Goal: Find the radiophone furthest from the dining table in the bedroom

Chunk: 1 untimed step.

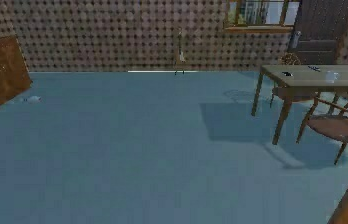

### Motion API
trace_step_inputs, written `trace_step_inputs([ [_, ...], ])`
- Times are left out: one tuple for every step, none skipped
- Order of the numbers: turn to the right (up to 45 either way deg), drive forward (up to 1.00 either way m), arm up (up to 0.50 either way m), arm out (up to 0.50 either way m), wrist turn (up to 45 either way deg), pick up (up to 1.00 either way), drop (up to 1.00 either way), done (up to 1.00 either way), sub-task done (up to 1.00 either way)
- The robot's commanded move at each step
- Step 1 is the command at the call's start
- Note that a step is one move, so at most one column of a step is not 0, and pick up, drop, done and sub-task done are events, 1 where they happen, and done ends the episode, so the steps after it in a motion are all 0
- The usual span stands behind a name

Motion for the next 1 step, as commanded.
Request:
trace_step_inputs([
  [0.0,0.85,0.00,0.00,0.0,0.00,0.00,0.00,0.00],
])
